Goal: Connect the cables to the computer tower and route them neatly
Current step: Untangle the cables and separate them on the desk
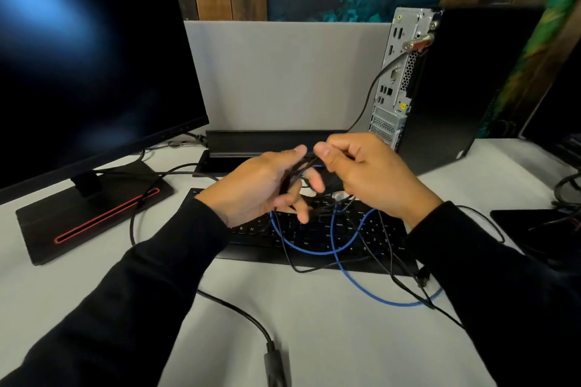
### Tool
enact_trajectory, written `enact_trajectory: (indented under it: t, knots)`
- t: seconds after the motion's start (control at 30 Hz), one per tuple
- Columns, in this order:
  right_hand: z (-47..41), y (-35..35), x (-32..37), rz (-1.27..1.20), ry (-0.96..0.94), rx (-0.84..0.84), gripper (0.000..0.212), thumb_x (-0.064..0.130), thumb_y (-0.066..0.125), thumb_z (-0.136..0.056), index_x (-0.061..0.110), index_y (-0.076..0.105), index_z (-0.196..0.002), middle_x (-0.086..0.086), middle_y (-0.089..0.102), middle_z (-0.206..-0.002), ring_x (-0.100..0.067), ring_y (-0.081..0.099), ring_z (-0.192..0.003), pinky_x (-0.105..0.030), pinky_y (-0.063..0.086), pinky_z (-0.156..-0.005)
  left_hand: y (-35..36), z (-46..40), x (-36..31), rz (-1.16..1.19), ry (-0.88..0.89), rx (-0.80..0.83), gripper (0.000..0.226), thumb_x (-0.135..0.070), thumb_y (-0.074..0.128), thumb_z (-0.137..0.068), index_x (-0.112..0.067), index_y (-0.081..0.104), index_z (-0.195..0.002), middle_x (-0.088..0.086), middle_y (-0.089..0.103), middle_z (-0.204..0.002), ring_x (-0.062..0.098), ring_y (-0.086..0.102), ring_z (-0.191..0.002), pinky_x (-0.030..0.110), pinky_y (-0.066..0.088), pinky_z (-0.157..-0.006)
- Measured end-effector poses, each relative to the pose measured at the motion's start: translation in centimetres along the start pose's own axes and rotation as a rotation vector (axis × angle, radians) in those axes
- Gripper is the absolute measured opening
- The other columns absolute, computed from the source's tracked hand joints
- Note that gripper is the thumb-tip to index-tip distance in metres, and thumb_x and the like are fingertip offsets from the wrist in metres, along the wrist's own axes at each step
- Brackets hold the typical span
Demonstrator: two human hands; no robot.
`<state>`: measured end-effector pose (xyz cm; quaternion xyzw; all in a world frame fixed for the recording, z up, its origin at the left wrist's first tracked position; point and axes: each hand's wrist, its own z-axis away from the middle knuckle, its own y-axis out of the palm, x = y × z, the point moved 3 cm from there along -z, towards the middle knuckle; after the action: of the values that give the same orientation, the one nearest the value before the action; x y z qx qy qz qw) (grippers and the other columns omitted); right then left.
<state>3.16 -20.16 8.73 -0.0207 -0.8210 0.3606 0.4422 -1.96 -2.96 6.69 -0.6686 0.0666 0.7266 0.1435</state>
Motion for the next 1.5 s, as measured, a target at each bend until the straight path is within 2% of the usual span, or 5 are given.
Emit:
enact_trajectory:
  t: [0.43,0.73,1.1,1.3,1.5]
  knots:
    - [0.4,-1.0,-1.5,-0.004,-0.107,0.02,0.02,0.028,0.062,-0.102,0.02,0.069,-0.086,0.003,0.067,-0.071,-0.013,0.064,-0.065,-0.037,0.055,-0.066,1.4,-0.4,-1.0,0.436,0.101,-0.104,0.04,-0.029,0.044,-0.107,-0.018,0.048,-0.068,-0.003,0.018,-0.065,0.014,0.016,-0.057,0.029,0.041,-0.059]
    - [1.8,0.5,-2.3,-1.031,0.206,-0.014,0.037,0.038,0.052,-0.094,0.005,0.053,-0.079,0.003,0.031,-0.052,-0.011,0.035,-0.045,-0.036,0.058,-0.073,0.8,-1.2,-0.2,0.408,0.228,-0.249,0.036,-0.026,0.051,-0.105,-0.007,0.059,-0.076,-0.001,0.019,-0.056,0.013,0.022,-0.049,0.028,0.046,-0.058]
    - [1.5,-0.9,-3.9,-0.568,0.068,-0.223,0.027,0.013,0.053,-0.106,0.0,0.075,-0.097,-0.002,0.036,-0.063,-0.017,0.037,-0.061,-0.028,0.041,-0.067,-0.3,-1.2,-0.3,0.5,0.189,-0.256,0.029,-0.013,0.044,-0.106,-0.005,0.059,-0.084,0.001,0.03,-0.063,0.017,0.039,-0.057,0.04,0.049,-0.09]
    - [1.7,-0.7,-4.0,-0.627,0.054,-0.195,0.036,0.009,0.051,-0.106,-0.026,0.056,-0.098,0.0,0.051,-0.062,-0.014,0.053,-0.062,-0.029,0.049,-0.071,1.5,-1.4,-0.5,0.471,0.291,-0.306,0.037,-0.025,0.04,-0.11,-0.011,0.049,-0.078,-0.005,0.025,-0.059,0.012,0.019,-0.052,0.026,0.027,-0.05]
    - [2.2,0.3,-3.0,-0.611,0.189,-0.089,0.021,0.008,0.05,-0.106,0.009,0.07,-0.113,-0.01,0.071,-0.088,-0.027,0.07,-0.083,-0.033,0.055,-0.065,0.5,-1.2,0.2,0.316,0.344,-0.424,0.037,-0.029,0.041,-0.11,-0.016,0.045,-0.076,-0.001,0.016,-0.062,0.013,0.011,-0.051,0.022,0.024,-0.044]
